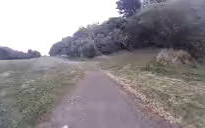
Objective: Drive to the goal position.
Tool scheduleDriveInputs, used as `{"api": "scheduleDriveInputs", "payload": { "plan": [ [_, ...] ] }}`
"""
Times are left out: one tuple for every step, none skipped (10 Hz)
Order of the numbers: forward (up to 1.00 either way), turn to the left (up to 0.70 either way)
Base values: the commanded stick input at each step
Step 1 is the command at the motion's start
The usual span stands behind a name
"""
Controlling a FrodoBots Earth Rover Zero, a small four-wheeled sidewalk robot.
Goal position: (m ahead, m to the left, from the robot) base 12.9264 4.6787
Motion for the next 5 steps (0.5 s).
{"api": "scheduleDriveInputs", "payload": {
  "plan": [
    [0.45, 0.18],
    [0.45, 0.24],
    [0.45, 0.00],
    [0.45, 0.00],
    [0.45, 0.00]
  ]
}}
